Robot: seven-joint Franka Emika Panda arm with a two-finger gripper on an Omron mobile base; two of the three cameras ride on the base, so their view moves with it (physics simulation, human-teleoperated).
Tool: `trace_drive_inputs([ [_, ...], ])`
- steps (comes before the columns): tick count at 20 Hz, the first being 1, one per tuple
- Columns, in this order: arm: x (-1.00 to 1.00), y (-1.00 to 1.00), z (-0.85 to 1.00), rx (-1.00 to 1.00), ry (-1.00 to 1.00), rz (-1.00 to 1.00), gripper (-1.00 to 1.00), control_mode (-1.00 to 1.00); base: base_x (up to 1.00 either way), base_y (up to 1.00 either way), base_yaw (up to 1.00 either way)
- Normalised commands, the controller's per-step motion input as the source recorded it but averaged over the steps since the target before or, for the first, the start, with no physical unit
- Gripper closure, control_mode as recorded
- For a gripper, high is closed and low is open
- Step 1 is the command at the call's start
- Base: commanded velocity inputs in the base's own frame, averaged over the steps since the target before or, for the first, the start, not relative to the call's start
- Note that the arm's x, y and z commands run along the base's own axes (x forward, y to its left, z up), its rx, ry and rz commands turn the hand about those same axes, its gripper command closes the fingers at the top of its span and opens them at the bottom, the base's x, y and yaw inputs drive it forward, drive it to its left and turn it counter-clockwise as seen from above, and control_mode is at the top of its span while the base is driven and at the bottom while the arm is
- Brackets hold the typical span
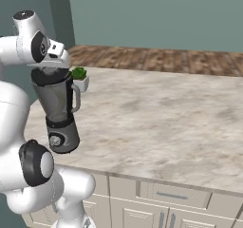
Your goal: Open the blender lid, put the banana in the blender, close the lid, and start the blender.
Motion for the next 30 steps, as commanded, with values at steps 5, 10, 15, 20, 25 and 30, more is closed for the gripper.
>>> trace_drive_inputs([
  [5, 0.0, 0.0, -0.42, 0.0, 0.15, 0.03, 1.0, -1.0, 0.0, 0.0, 0.0],
  [10, -0.01, 0.0, -0.49, 0.0, 0.11, 0.04, 1.0, -1.0, 0.0, 0.0, 0.0],
  [15, -0.23, 0.0, -0.43, 0.0, 0.0, 0.02, -1.0, -1.0, 0.0, 0.0, 0.0],
  [20, 0.0, 0.0, -0.07, 0.0, 0.0, 0.0, -1.0, -1.0, 0.0, 0.0, 0.0],
  [25, 0.0, 0.0, 0.0, 0.0, -0.02, 0.0, -1.0, -1.0, 0.0, 0.0, 0.0],
  [30, -0.08, -0.08, 0.16, 0.0, -0.12, 0.0, -1.0, -1.0, 0.0, 0.0, 0.0],
])
